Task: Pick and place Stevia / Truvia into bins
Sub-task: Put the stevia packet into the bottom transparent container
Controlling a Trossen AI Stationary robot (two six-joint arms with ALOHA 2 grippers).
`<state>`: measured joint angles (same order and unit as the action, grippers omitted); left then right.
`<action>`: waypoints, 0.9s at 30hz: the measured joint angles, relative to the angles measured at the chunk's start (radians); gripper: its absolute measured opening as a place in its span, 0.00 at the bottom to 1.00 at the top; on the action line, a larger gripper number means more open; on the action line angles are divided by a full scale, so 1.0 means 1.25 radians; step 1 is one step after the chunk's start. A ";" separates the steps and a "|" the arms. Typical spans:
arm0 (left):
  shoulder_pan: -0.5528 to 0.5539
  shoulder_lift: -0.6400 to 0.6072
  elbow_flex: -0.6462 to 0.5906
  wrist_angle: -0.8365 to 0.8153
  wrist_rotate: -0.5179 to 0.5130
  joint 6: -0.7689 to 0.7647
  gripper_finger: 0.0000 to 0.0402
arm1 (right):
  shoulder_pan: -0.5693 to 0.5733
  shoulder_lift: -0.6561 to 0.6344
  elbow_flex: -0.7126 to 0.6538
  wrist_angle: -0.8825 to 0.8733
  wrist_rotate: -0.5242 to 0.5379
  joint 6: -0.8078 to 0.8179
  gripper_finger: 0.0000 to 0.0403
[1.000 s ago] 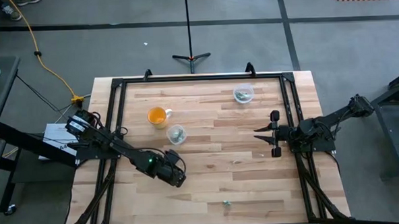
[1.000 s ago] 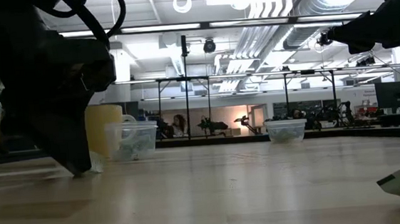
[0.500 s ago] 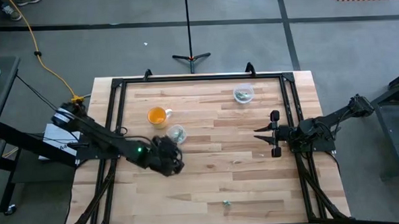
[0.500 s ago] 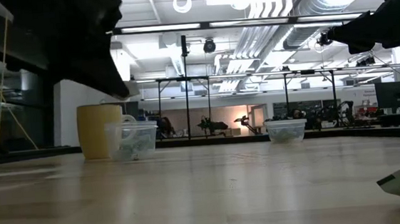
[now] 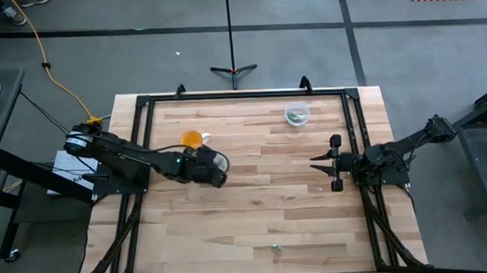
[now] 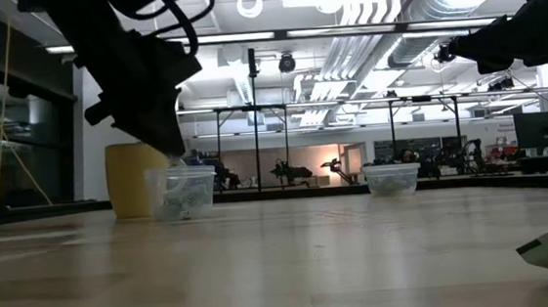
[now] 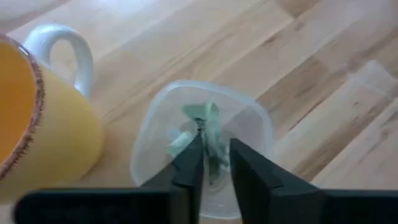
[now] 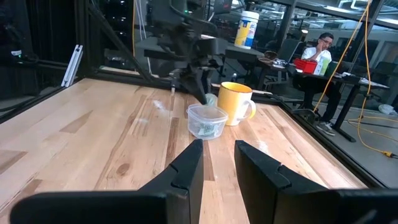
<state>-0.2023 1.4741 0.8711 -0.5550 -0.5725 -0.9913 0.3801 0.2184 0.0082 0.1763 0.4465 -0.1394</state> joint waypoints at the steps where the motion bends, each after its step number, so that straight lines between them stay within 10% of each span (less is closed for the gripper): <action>1: 0.008 0.000 0.000 -0.005 0.015 0.000 0.31 | 0.000 0.000 0.000 0.000 0.000 0.000 0.21; 8: 0.020 0.000 0.000 0.051 0.075 0.055 0.46 | 0.000 0.000 0.000 -0.001 0.000 0.000 0.21; 20: -0.125 0.059 0.002 0.671 0.238 0.560 0.50 | 0.000 0.000 0.000 -0.001 0.000 0.000 0.21; 27: -0.178 0.194 0.033 0.821 0.292 0.694 0.50 | 0.000 0.000 0.000 0.000 0.000 0.000 0.21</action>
<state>-0.4254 1.7160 0.9122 0.4716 -0.2078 -0.1241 0.3801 0.2184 0.0082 0.1764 0.4466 -0.1394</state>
